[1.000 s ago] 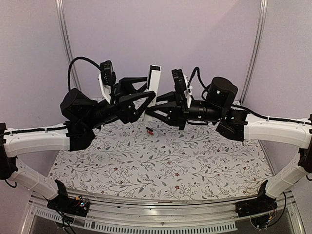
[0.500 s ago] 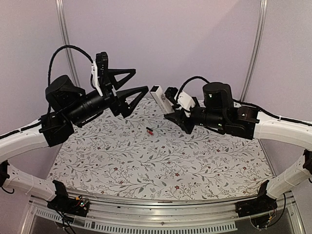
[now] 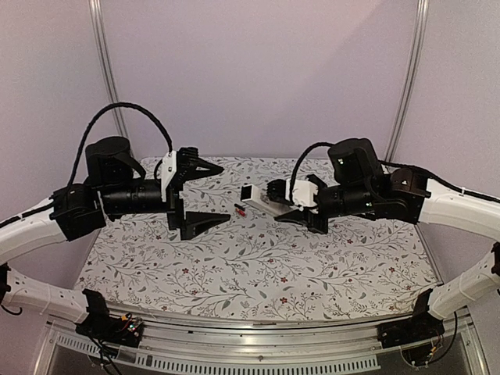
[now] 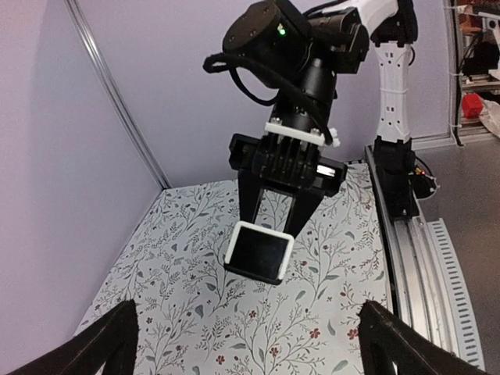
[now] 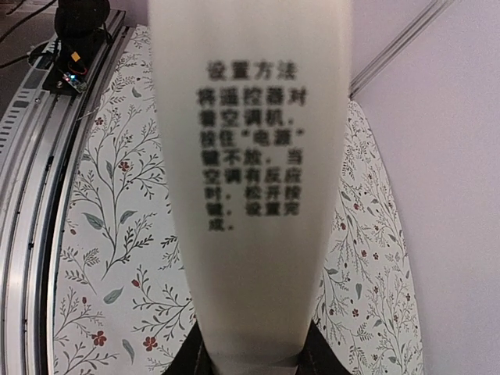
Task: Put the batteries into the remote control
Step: Pass from the right arm to the left
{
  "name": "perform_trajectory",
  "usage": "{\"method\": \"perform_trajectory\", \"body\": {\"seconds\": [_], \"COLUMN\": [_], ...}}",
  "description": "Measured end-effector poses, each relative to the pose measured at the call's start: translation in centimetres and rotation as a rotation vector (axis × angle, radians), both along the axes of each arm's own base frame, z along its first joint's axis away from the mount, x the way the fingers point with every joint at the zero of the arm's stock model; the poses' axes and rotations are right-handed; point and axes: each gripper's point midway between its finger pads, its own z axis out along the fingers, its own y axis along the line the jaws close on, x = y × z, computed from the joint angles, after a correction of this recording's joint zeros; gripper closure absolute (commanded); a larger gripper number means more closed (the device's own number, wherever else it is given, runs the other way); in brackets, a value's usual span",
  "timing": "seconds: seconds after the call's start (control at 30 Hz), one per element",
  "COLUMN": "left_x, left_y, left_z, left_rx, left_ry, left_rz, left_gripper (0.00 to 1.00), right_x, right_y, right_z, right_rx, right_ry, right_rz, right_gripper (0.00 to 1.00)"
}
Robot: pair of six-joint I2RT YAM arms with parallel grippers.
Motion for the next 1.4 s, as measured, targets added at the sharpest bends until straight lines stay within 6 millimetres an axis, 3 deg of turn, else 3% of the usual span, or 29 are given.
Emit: {"method": "perform_trajectory", "body": {"seconds": [0.13,0.3,0.57,0.73,0.93,1.17,1.23,1.27,1.3,1.4], "left_x": [0.3,0.5,0.4,-0.4,-1.6,-1.7,-1.6,-1.5,-1.6,-1.7], "left_y": [-1.0,-1.5,-3.3,-3.8,-4.3,-4.8,-4.8,-4.8,-4.8,-4.6], "left_z": [-1.9,-3.4,-3.6,-3.5,-3.1,-3.0,-2.7,-2.6,-2.5,-2.5], "left_rx": [0.052,0.058,0.01,-0.02,-0.055,-0.067,-0.074,-0.076,-0.078,-0.092], "left_ry": [0.002,-0.017,-0.016,-0.003,0.0,-0.021,-0.051,-0.057,-0.059,-0.045], "left_rz": [-0.027,-0.038,-0.103,-0.16,-0.213,-0.225,-0.218,-0.217,-0.217,-0.217], "left_gripper": [0.05,0.14,0.25,0.41,0.43,0.85,1.0,1.0,1.0,1.0], "right_x": [-0.5,-1.3,-2.4,-2.5,-2.4,-2.5,-2.7,-2.7,-2.7,-2.5], "right_y": [0.1,0.6,1.7,2.0,2.3,2.5,2.5,2.5,2.5,2.7], "right_z": [-0.3,-0.3,0.0,0.5,0.8,0.3,0.4,0.4,0.4,0.9], "right_rx": [-0.014,-0.012,0.008,0.028,0.04,0.035,0.046,0.048,0.05,0.068], "right_ry": [0.002,0.0,-0.004,-0.016,-0.025,-0.001,0.025,0.027,0.032,0.023], "right_rz": [0.036,0.074,0.138,0.154,0.158,0.164,0.158,0.156,0.154,0.147], "right_gripper": [0.93,0.93,0.94,0.94,0.94,0.93,0.78,0.66,0.46,0.07]}}
